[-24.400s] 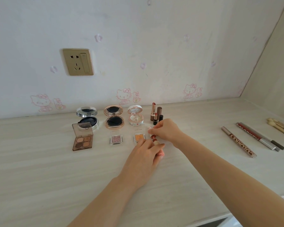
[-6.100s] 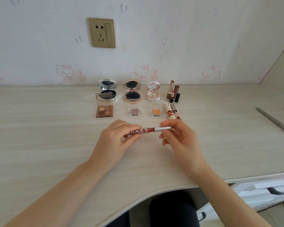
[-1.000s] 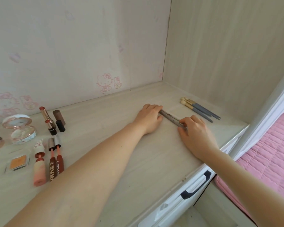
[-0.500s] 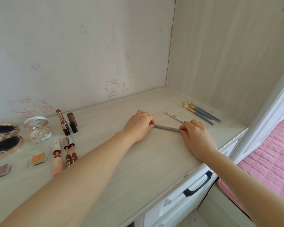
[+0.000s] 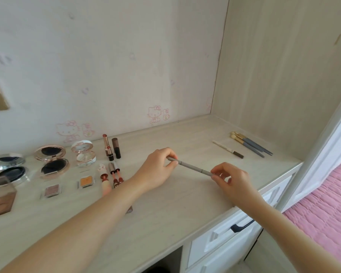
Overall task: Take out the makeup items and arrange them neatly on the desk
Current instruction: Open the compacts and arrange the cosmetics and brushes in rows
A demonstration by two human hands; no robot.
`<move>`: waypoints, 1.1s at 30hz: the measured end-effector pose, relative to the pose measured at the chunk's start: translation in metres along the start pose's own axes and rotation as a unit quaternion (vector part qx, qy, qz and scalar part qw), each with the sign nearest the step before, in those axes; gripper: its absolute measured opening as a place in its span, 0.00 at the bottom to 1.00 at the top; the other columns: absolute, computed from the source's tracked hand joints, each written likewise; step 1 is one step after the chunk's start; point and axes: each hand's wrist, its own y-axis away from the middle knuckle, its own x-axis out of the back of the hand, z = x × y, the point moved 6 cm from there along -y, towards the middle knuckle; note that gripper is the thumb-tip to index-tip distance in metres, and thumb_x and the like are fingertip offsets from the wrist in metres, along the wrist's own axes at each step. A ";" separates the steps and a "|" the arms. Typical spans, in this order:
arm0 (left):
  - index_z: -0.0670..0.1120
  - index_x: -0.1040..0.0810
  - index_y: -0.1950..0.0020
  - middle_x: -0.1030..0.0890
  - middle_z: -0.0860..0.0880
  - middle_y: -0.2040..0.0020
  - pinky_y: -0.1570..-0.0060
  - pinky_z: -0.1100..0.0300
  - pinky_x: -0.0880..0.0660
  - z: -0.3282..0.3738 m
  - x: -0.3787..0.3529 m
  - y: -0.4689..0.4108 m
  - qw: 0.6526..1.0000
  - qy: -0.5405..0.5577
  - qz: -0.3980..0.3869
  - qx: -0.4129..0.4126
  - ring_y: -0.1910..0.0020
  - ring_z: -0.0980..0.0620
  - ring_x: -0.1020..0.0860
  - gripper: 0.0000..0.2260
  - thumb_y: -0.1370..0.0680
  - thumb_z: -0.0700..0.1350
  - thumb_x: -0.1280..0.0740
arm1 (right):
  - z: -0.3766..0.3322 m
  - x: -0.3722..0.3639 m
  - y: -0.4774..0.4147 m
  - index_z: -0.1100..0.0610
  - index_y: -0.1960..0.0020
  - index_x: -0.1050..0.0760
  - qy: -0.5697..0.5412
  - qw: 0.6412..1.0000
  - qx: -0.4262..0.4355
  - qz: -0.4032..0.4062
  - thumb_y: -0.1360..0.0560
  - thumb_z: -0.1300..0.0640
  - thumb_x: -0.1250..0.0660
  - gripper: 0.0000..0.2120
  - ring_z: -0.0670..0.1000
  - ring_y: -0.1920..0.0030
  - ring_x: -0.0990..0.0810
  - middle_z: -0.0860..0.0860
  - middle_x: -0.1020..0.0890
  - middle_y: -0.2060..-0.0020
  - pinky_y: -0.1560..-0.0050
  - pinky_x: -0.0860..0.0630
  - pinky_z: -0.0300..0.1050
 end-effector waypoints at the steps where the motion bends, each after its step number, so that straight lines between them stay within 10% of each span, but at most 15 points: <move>1: 0.51 0.24 0.53 0.22 0.55 0.52 0.47 0.63 0.29 0.000 0.008 0.007 1.000 0.021 0.006 0.008 0.49 0.57 0.25 0.01 0.22 0.45 0.34 | -0.007 -0.001 0.004 0.49 0.56 0.22 -0.022 1.000 -0.010 -0.001 0.26 0.59 0.30 0.05 0.40 0.59 0.24 0.41 0.20 0.63 0.61 0.29 0.29; 7: 0.43 0.21 0.57 0.16 0.44 0.55 0.49 0.60 0.24 0.004 0.057 0.042 0.967 0.231 0.084 0.072 0.56 0.52 0.20 0.04 0.24 0.42 0.30 | -0.053 -0.020 0.023 0.47 0.56 0.22 -0.097 0.994 -0.023 -0.042 0.24 0.55 0.34 0.05 0.43 0.60 0.21 0.41 0.18 0.64 0.59 0.21 0.45; 17: 0.38 0.24 0.51 0.16 0.42 0.58 0.59 0.60 0.20 0.002 0.099 0.101 0.890 0.386 0.229 0.083 0.54 0.48 0.17 0.05 0.21 0.40 0.35 | -0.129 -0.058 0.050 0.44 0.53 0.21 -0.131 0.981 -0.005 -0.145 0.25 0.57 0.33 0.08 0.40 0.56 0.21 0.40 0.16 0.60 0.56 0.23 0.37; 24: 0.39 0.24 0.45 0.17 0.40 0.56 0.70 0.68 0.27 0.004 0.112 0.131 0.892 0.379 0.234 0.077 0.59 0.50 0.17 0.06 0.21 0.37 0.35 | -0.165 -0.082 0.059 0.54 0.50 0.19 -0.256 0.951 -0.046 -0.166 0.23 0.63 0.36 0.09 0.40 0.69 0.25 0.45 0.15 0.62 0.64 0.26 0.36; 33: 0.42 0.21 0.51 0.18 0.45 0.63 0.57 0.45 0.20 -0.009 0.127 0.155 0.912 0.323 0.241 0.075 0.61 0.47 0.18 0.05 0.21 0.42 0.35 | -0.190 -0.121 0.071 0.59 0.49 0.21 -0.338 0.914 -0.059 -0.215 0.23 0.68 0.38 0.09 0.50 0.57 0.16 0.51 0.14 0.58 0.61 0.20 0.45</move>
